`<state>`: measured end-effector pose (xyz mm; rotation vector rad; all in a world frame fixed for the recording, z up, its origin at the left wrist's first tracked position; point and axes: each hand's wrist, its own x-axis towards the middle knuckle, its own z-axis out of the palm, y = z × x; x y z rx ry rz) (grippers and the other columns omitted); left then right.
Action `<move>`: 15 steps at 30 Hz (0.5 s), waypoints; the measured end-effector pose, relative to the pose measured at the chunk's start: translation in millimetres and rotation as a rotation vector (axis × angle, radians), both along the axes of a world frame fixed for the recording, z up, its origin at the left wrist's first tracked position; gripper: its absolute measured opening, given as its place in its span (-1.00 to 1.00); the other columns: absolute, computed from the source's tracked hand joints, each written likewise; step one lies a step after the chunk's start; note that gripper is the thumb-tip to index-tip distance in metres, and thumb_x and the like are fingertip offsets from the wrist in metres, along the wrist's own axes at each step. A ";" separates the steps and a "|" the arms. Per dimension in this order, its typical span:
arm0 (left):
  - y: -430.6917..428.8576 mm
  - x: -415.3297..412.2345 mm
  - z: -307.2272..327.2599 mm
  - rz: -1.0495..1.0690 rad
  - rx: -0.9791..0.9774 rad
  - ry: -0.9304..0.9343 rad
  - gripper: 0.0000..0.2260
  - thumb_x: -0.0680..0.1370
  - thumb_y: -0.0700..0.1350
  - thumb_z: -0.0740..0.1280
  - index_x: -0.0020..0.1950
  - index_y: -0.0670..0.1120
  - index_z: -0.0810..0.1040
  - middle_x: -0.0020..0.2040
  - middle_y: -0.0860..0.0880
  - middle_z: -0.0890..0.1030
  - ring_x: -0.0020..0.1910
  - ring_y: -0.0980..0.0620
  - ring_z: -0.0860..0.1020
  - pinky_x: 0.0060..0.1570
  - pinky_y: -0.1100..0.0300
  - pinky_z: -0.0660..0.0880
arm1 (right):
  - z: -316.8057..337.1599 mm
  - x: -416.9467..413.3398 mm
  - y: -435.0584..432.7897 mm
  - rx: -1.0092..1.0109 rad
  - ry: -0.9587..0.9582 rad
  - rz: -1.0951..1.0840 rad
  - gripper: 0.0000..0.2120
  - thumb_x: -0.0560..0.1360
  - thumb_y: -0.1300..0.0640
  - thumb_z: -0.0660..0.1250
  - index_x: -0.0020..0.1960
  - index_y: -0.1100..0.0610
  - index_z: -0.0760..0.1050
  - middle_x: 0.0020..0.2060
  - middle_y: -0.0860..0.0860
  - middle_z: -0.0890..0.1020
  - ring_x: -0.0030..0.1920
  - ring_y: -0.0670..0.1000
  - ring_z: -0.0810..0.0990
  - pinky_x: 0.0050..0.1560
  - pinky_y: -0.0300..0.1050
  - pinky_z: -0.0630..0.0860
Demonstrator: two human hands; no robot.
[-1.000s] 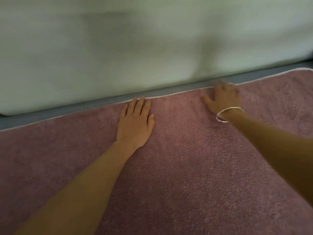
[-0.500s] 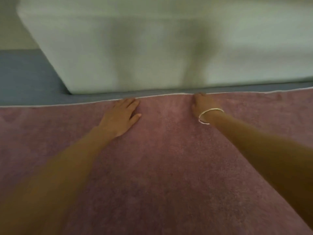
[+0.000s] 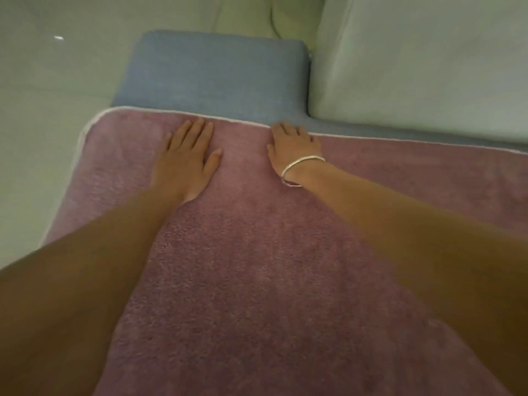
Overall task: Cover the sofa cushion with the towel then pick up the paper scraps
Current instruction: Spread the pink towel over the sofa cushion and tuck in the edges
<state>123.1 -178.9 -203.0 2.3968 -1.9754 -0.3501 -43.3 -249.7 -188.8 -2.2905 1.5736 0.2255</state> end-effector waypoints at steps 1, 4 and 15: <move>0.2 9.7 -1.4 0.020 0.001 0.000 -0.51 0.62 0.06 -0.05 0.52 -0.05 -0.03 0.56 -0.02 0.01 0.53 0.00 -0.06 0.49 0.01 -0.10 | -1.1 15.3 0.5 -0.010 0.000 -0.004 -0.55 0.62 0.08 -0.01 0.48 0.14 0.08 0.50 0.07 0.12 0.49 0.14 0.10 0.43 0.15 0.12; -3.8 22.3 -4.7 -0.003 -0.013 0.020 -0.52 0.63 0.07 -0.08 0.52 -0.04 -0.05 0.56 -0.02 -0.02 0.53 0.01 -0.07 0.49 0.02 -0.14 | -1.4 46.5 1.5 -0.087 0.011 -0.023 -0.60 0.61 0.12 0.03 0.43 0.17 0.19 0.44 0.14 0.23 0.41 0.19 0.23 0.36 0.09 0.23; -33.5 101.2 23.5 0.099 -0.078 0.037 -0.71 0.57 -0.15 0.21 0.26 -0.23 0.39 0.27 -0.30 0.35 0.26 -0.26 0.32 0.14 -0.15 0.35 | 23.2 75.4 -22.3 -0.194 0.259 0.052 -0.78 0.59 0.24 0.15 0.20 0.23 0.46 0.16 0.16 0.53 0.17 0.15 0.52 0.06 -0.04 0.47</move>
